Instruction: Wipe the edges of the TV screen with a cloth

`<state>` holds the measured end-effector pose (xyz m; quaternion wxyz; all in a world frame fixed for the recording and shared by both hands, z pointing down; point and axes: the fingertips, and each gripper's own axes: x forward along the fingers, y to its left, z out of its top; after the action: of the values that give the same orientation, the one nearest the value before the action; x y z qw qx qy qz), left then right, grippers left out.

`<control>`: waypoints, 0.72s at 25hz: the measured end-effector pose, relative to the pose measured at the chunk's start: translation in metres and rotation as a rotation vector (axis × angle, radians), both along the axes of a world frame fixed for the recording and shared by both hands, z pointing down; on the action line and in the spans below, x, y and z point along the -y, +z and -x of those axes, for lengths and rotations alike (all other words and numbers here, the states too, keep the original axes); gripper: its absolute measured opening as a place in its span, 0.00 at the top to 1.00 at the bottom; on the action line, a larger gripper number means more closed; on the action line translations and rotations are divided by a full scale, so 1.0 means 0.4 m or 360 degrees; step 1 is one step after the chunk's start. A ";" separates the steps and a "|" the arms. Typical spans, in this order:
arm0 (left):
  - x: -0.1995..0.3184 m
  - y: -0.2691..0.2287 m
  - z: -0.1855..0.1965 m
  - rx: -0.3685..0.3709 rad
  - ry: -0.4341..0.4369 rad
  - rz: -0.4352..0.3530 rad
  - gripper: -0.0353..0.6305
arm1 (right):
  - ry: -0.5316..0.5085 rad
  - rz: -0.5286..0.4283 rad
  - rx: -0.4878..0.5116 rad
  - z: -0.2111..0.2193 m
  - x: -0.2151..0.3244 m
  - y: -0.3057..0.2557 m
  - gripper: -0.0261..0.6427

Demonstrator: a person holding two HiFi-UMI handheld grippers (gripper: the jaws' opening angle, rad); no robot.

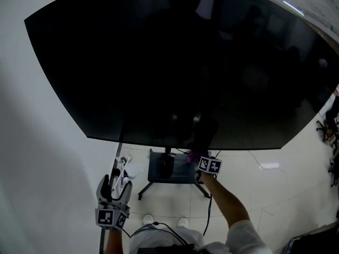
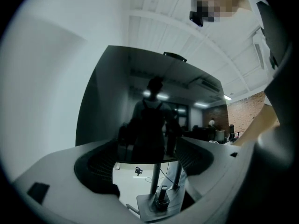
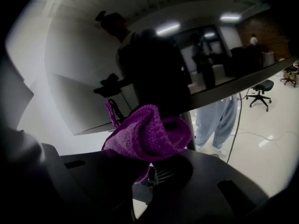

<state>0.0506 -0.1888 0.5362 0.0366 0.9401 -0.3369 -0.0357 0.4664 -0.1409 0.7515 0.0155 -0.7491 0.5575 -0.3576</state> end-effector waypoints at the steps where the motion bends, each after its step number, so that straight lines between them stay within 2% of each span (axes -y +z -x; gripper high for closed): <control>1: 0.005 -0.002 0.010 -0.0002 -0.0014 0.0004 0.39 | -0.0031 0.0001 0.0000 0.024 0.020 -0.003 0.88; 4: 0.018 -0.003 0.045 -0.0002 -0.0061 0.0034 0.39 | -0.0116 -0.0010 0.0024 0.103 0.087 -0.010 0.88; 18: 0.072 -0.021 0.268 0.0016 -0.0294 0.0024 0.39 | -0.0531 -0.0064 0.0096 0.540 0.453 -0.011 0.88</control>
<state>-0.0565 -0.2178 0.5278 0.0387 0.9050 -0.4226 -0.0318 0.2503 -0.3223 0.7471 -0.0125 -0.6347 0.6803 -0.3663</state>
